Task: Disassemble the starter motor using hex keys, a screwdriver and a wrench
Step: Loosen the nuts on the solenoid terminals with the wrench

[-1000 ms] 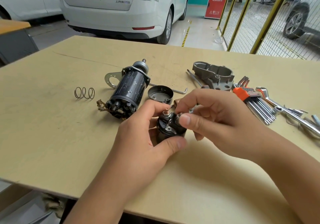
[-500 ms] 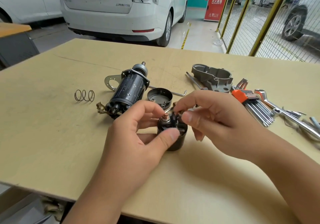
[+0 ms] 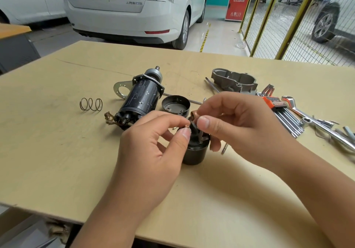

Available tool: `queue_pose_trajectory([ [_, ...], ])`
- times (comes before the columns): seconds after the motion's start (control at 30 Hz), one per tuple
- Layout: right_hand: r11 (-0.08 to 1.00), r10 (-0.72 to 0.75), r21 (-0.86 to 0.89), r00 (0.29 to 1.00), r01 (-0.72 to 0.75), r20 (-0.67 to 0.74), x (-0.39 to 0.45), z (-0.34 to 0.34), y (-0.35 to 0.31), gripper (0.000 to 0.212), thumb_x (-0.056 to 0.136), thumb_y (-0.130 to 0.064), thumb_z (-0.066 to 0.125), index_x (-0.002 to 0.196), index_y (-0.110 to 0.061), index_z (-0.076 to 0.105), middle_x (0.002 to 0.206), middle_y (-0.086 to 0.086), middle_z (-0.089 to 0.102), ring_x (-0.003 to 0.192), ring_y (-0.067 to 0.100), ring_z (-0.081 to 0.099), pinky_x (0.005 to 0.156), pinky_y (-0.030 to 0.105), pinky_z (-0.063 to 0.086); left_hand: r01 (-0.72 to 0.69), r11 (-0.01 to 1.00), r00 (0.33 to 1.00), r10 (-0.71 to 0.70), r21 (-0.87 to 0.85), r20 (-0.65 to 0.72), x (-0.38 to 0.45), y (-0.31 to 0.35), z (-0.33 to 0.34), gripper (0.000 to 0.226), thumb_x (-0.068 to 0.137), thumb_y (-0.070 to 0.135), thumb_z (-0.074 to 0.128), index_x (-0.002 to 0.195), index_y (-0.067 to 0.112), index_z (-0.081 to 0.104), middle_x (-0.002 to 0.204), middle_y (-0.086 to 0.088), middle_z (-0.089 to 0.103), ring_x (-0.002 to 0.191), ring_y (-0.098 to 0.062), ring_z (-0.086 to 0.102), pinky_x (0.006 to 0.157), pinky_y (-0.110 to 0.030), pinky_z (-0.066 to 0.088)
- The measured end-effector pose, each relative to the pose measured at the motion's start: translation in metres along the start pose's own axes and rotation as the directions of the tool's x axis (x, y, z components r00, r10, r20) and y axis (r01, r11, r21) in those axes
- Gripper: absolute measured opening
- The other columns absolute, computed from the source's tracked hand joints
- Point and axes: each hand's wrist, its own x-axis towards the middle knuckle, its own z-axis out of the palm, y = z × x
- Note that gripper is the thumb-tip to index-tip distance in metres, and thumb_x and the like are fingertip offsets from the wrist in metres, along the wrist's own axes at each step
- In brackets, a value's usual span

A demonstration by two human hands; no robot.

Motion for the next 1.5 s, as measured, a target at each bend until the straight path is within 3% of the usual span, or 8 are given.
queue_pose_trajectory([
  [0.37,0.999,0.012,0.041,1.000,-0.012,0.003,0.003,0.004,0.004,0.016,0.089,-0.024,0.072,0.096,-0.009,0.072,0.071,-0.003,0.069,0.055,0.018,0.064,0.056,0.036,0.053,-0.091,0.986,0.996,0.088,0.139,0.027,0.003,0.002,0.002,0.009,0.095,0.018,0.061,0.094,0.022,0.069,0.085,0.014,0.060,0.070,-0.012,0.058,0.061,-0.011,0.039],
  [0.6,0.985,-0.037,-0.168,0.999,0.043,0.038,0.002,0.003,0.007,0.021,0.099,-0.021,0.053,0.109,-0.017,0.072,0.062,-0.013,0.061,0.054,0.014,0.062,0.058,0.021,0.048,-0.043,0.997,0.999,0.041,0.070,0.025,0.001,-0.002,0.003,0.008,0.095,0.022,0.062,0.096,0.027,0.069,0.085,0.018,0.061,0.073,-0.014,0.063,0.064,-0.010,0.043],
  [0.77,0.999,-0.008,0.047,1.000,0.008,0.009,0.004,0.002,0.006,0.014,0.090,-0.026,0.071,0.101,-0.017,0.068,0.079,0.015,0.068,0.050,0.024,0.061,0.049,0.053,0.050,0.033,0.999,0.999,-0.033,0.010,0.026,-0.003,-0.008,0.004,0.009,0.096,0.034,0.062,0.099,0.035,0.070,0.080,0.013,0.064,0.070,-0.018,0.067,0.068,-0.037,0.058],
  [0.93,0.996,-0.017,0.090,1.000,0.015,0.014,0.004,0.000,0.012,0.017,0.100,-0.023,0.054,0.103,-0.017,0.069,0.083,0.016,0.064,0.047,0.028,0.060,0.050,0.038,0.047,0.093,0.996,0.995,-0.093,-0.012,0.042,-0.006,-0.011,0.005,0.013,0.095,0.041,0.057,0.105,0.041,0.066,0.081,0.005,0.069,0.066,-0.021,0.066,0.071,-0.051,0.060],
  [1.1,0.993,-0.029,0.113,0.999,0.024,0.040,0.004,-0.001,0.013,0.013,0.093,-0.020,0.068,0.105,-0.014,0.068,0.081,0.003,0.069,0.047,0.028,0.060,0.046,0.048,0.046,0.093,0.996,0.994,-0.093,0.012,0.061,-0.004,-0.011,0.004,0.015,0.098,0.040,0.052,0.105,0.040,0.065,0.075,0.018,0.066,0.070,-0.012,0.065,0.068,-0.035,0.055],
  [1.2,0.988,-0.041,0.149,0.999,0.038,0.016,0.004,-0.002,0.014,0.013,0.097,-0.017,0.059,0.104,-0.018,0.070,0.081,0.010,0.069,0.046,0.031,0.059,0.049,0.035,0.047,0.101,0.994,0.993,-0.103,0.045,0.053,-0.005,-0.012,0.004,0.016,0.098,0.040,0.049,0.103,0.039,0.065,0.068,0.024,0.064,0.067,-0.005,0.063,0.061,-0.013,0.043],
  [1.33,0.985,-0.028,0.170,0.997,0.016,0.073,0.002,-0.001,0.012,0.021,0.087,-0.032,0.078,0.105,-0.021,0.072,0.080,0.005,0.071,0.050,0.026,0.060,0.048,0.047,0.049,0.100,0.994,0.993,-0.102,0.048,0.057,-0.005,-0.011,0.004,0.017,0.099,0.040,0.047,0.103,0.039,0.063,0.065,0.017,0.064,0.063,-0.011,0.062,0.057,-0.018,0.044],
  [1.5,0.990,-0.040,0.140,0.999,0.035,0.036,0.003,-0.002,0.010,0.017,0.098,-0.019,0.059,0.101,-0.010,0.072,0.080,0.007,0.068,0.051,0.028,0.061,0.053,0.041,0.049,0.110,0.994,0.993,-0.110,0.013,0.044,-0.005,-0.011,0.005,0.014,0.100,0.038,0.048,0.102,0.040,0.062,0.061,0.010,0.065,0.052,-0.010,0.062,0.052,-0.012,0.044],
])
